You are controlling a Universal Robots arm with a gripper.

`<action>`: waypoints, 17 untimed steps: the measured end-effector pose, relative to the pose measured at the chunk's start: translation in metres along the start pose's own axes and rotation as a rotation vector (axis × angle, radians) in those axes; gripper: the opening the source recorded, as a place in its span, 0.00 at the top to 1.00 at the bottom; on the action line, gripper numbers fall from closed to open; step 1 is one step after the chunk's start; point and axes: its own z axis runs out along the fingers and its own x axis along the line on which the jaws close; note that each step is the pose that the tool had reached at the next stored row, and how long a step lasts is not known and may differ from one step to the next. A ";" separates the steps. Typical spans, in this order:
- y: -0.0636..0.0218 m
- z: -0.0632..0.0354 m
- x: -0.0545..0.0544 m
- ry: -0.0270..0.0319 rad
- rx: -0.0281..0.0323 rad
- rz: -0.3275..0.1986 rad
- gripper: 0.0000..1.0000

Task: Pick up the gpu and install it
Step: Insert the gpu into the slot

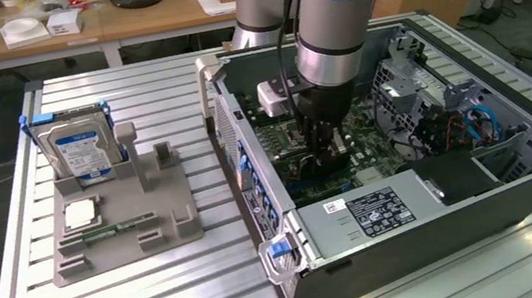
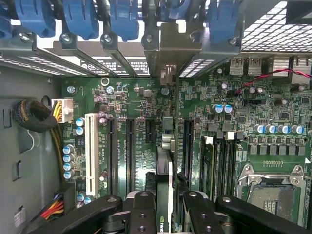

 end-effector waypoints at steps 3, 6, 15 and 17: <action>0.0001 0.0001 0.000 -0.0001 0.0001 0.000 0.74; 0.0001 -0.0016 0.000 -0.0014 0.0006 0.001 0.74; 0.0000 -0.0025 0.000 -0.0002 0.0002 0.001 0.74; 0.0000 -0.0033 0.000 -0.0003 0.0002 0.001 0.74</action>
